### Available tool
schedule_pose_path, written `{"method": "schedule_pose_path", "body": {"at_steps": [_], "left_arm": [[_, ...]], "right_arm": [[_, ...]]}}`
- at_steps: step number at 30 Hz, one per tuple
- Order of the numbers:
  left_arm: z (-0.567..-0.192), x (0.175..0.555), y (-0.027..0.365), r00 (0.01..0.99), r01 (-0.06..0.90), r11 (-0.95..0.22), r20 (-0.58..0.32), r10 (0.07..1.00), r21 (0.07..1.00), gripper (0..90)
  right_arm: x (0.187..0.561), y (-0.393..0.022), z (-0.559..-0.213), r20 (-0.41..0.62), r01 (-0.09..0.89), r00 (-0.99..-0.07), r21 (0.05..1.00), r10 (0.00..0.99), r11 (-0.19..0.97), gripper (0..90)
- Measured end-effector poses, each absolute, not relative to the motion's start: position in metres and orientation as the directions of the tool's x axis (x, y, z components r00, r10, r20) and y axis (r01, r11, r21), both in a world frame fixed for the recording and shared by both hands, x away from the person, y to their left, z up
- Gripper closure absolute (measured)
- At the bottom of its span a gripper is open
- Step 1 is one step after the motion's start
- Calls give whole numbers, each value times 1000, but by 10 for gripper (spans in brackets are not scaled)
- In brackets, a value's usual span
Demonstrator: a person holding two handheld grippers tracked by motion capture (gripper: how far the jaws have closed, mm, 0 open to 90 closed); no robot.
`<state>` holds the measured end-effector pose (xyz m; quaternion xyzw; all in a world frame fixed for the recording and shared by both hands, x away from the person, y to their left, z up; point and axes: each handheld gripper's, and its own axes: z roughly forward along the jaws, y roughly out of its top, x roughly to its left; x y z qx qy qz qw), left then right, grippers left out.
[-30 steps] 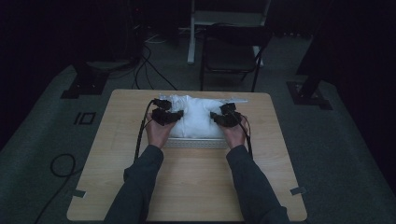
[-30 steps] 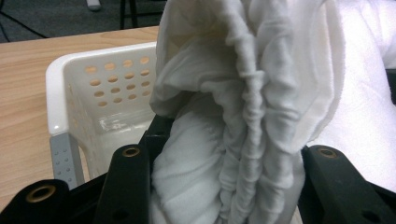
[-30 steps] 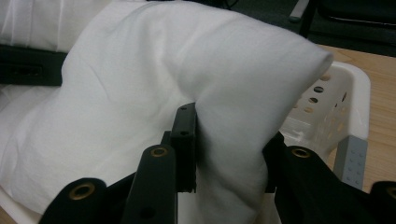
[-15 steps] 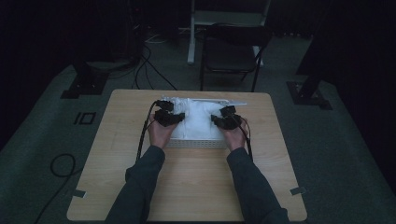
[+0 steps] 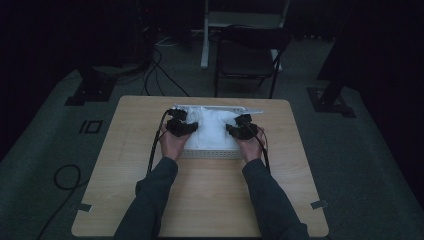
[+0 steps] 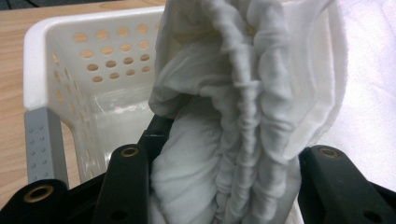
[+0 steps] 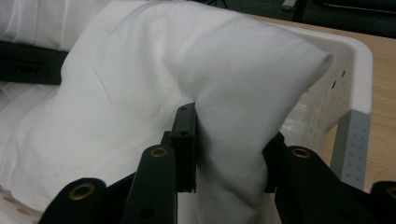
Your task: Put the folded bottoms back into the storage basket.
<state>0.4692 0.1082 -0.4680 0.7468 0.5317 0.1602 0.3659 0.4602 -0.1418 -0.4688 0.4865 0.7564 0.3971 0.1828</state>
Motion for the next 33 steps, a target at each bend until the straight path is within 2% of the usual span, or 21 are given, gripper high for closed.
{"method": "schedule_pose_path", "body": {"at_steps": [6, 13, 18, 22, 27, 33], "left_arm": [[-470, 467, 105, 361, 694, -169, -135, 923, 700, 505], [-477, 466, 104, 333, 719, -190, -91, 939, 669, 444], [-482, 467, 113, 306, 732, -135, -145, 941, 668, 394], [-482, 466, 116, 295, 734, -119, -156, 943, 669, 373], [-477, 464, 122, 287, 713, -116, -136, 948, 692, 305], [-465, 461, 137, 258, 671, -70, -144, 955, 739, 293]], "right_arm": [[458, -141, -472, 103, 601, -451, 769, 887, 217, 686], [459, -141, -476, 102, 620, -447, 751, 889, 226, 681], [461, -139, -483, 88, 637, -450, 729, 889, 251, 667], [465, -138, -484, 73, 644, -459, 714, 885, 275, 629], [467, -138, -485, 48, 648, -459, 701, 887, 298, 611], [467, -138, -484, 36, 649, -430, 707, 902, 281, 584]]}}
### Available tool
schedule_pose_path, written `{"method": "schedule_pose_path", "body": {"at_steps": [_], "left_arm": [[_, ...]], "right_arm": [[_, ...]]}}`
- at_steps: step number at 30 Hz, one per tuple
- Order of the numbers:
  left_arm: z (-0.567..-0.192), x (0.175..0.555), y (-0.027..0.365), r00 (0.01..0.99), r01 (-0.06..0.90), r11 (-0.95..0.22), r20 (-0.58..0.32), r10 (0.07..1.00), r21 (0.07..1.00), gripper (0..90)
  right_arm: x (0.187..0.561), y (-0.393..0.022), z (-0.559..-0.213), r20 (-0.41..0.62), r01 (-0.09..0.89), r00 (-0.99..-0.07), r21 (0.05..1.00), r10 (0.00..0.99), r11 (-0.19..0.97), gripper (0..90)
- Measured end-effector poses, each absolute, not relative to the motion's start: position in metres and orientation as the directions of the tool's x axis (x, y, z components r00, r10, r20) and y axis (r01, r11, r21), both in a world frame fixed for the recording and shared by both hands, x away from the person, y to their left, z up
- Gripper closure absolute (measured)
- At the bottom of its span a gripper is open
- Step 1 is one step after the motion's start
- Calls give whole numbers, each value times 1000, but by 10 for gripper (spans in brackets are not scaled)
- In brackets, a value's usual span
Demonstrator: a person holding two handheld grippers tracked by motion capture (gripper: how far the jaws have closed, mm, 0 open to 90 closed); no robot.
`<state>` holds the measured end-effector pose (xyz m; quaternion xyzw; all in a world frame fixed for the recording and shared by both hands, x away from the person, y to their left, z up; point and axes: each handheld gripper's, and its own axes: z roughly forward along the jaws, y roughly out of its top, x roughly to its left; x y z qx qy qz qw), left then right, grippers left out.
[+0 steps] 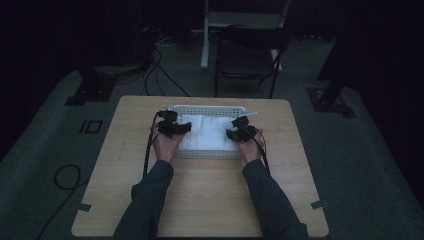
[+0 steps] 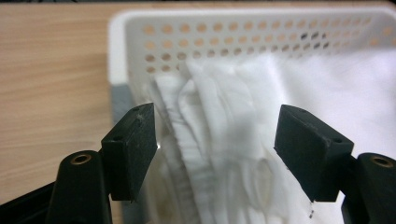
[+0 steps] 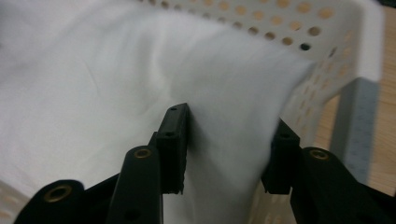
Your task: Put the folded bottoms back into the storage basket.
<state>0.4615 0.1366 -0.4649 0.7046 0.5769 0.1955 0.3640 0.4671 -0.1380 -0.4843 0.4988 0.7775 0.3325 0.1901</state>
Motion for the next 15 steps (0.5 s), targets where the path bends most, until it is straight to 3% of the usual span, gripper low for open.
{"method": "schedule_pose_path", "body": {"at_steps": [5, 15], "left_arm": [[-463, 460, 142, 267, 662, -66, -152, 952, 746, 362], [-456, 443, 150, 302, 616, -76, -146, 942, 784, 401]], "right_arm": [[464, -146, -471, 45, 611, -394, 759, 918, 225, 528], [449, -164, -450, 29, 531, -403, 822, 915, 207, 599]]}}
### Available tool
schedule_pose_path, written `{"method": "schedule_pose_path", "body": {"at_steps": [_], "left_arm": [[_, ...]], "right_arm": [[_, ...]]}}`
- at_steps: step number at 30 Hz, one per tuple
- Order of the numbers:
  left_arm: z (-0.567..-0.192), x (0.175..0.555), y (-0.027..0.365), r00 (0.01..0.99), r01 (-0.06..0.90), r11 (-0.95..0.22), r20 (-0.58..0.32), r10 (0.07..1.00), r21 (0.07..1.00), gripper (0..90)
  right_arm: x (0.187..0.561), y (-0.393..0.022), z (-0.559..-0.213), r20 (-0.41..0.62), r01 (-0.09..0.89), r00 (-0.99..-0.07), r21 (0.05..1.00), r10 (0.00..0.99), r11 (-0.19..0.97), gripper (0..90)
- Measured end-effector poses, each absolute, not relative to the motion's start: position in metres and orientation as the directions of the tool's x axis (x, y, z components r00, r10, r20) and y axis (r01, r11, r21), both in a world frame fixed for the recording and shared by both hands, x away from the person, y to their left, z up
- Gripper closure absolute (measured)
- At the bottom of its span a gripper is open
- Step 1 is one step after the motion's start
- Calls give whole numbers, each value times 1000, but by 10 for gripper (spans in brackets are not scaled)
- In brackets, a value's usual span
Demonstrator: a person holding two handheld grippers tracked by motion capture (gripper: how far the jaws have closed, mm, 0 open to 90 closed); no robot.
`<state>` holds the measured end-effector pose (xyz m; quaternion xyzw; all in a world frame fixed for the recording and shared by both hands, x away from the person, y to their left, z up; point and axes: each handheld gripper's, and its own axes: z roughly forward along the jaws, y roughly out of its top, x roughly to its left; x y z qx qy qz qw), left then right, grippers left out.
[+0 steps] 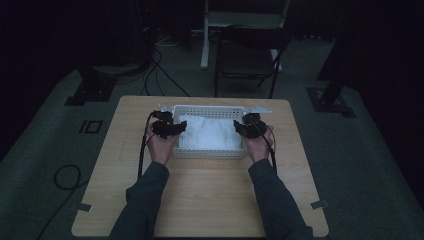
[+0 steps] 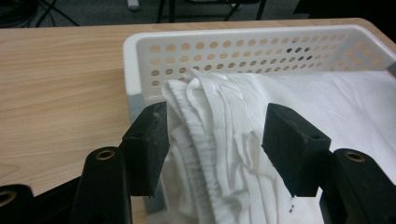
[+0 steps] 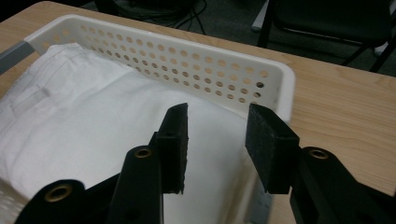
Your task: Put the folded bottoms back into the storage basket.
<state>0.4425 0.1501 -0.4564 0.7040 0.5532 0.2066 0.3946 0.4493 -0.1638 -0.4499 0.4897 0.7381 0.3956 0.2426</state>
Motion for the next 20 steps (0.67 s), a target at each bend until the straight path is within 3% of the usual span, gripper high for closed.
{"method": "schedule_pose_path", "body": {"at_steps": [9, 20], "left_arm": [[-461, 422, 177, 285, 586, -48, -150, 947, 809, 399], [-487, 421, 209, 176, 621, 2, -142, 974, 784, 388]], "right_arm": [[433, -189, -456, 38, 521, -386, 834, 922, 184, 670], [430, -218, -478, 72, 564, -319, 816, 945, 128, 681]]}}
